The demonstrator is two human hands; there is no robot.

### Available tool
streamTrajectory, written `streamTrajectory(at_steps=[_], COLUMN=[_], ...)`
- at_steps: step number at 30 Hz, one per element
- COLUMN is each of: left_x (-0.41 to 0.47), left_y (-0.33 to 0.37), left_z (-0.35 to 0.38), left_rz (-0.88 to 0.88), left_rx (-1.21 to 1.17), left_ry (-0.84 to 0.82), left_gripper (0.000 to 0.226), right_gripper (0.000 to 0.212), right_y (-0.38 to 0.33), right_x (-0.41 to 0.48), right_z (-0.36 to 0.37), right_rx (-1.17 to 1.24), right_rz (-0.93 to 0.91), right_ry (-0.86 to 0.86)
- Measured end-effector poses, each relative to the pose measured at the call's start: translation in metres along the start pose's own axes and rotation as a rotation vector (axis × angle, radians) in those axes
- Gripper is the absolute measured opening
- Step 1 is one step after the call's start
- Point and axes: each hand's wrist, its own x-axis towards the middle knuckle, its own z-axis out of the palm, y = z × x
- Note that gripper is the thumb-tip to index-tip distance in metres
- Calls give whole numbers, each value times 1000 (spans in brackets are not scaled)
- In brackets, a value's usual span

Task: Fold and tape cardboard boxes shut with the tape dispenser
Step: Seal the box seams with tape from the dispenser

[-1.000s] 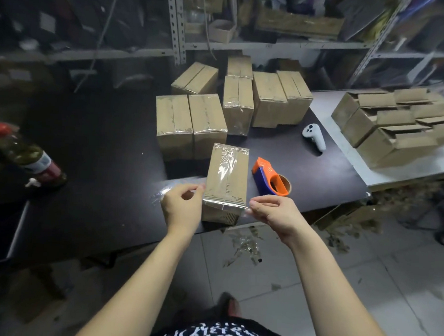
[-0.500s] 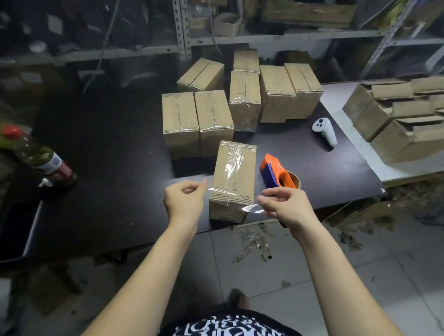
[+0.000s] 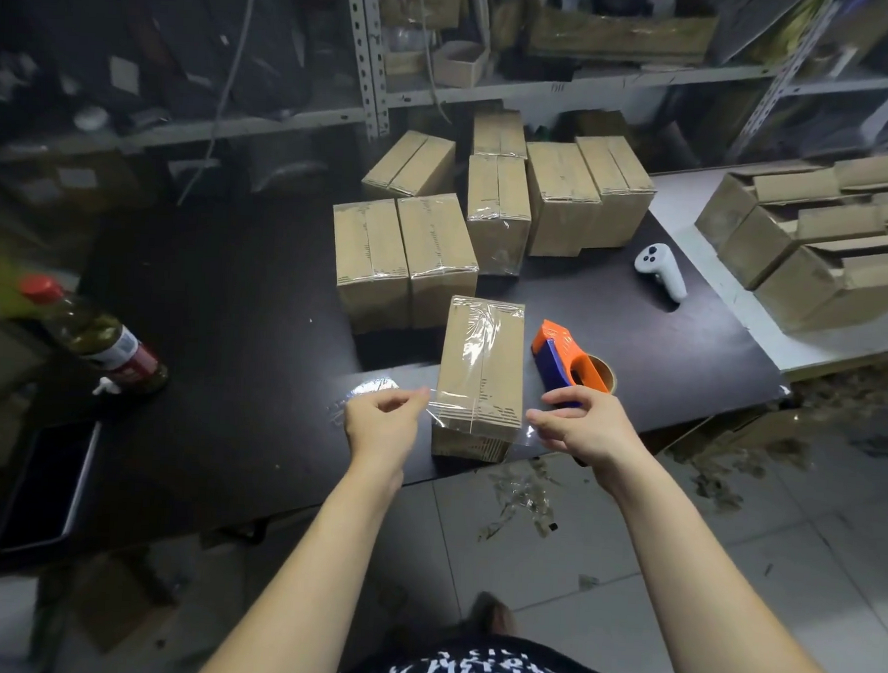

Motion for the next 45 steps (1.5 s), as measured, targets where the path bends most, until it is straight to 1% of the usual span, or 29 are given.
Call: streamTrajectory(at_steps=[3, 7, 10, 15, 21, 25, 29, 32, 35, 37, 38, 39, 41, 43, 45], left_x=[6, 9, 11, 10, 10, 8, 7, 8, 13, 19, 22, 25, 26, 25, 25], left_y=[-7, -13, -15, -18, -20, -21, -23, -27, -28, -30, -32, -35, -39, -38, -36], left_z=[0, 2, 3, 3, 4, 6, 7, 9, 10, 7, 5, 3, -1, -7, -15], left_rz=[-19, -4, -18, -71, -105, -131, -89, -82, -151, -216, -203, -152, 16, 208, 392], left_rx=[18, 55, 68, 36, 20, -9, 7, 43, 84, 93, 119, 167, 236, 252, 322], left_ry=[-9, -30, -40, -77, -137, -143, -133, -142, -185, -233, -248, -247, -206, -201, -241], left_gripper=[13, 20, 22, 15, 17, 19, 21, 21, 12, 16, 17, 16, 7, 12, 20], right_gripper=[33, 34, 34, 34, 36, 34, 32, 31, 31, 30, 30, 30, 29, 28, 26], right_y=[2, 3, 5, 10, 18, 23, 27, 27, 32, 37, 39, 43, 49, 51, 51], right_x=[4, 6, 8, 7, 6, 5, 2, 1, 3, 5, 5, 5, 3, -1, -4], right_z=[0, -2, -1, -1, 2, 7, 10, 13, 14, 15, 15, 16, 15, 12, 7], right_rx=[-3, -57, -59, 32, 62, 143, 82, 70, 74, 73, 62, 42, -1, -63, -105], right_rz=[25, -34, -34, 14, -6, -6, -102, -129, -114, -89, -82, -84, -131, -245, -372], right_ry=[-18, -43, -56, -84, -91, -110, -91, -97, -121, -128, -124, -107, -23, 83, 126])
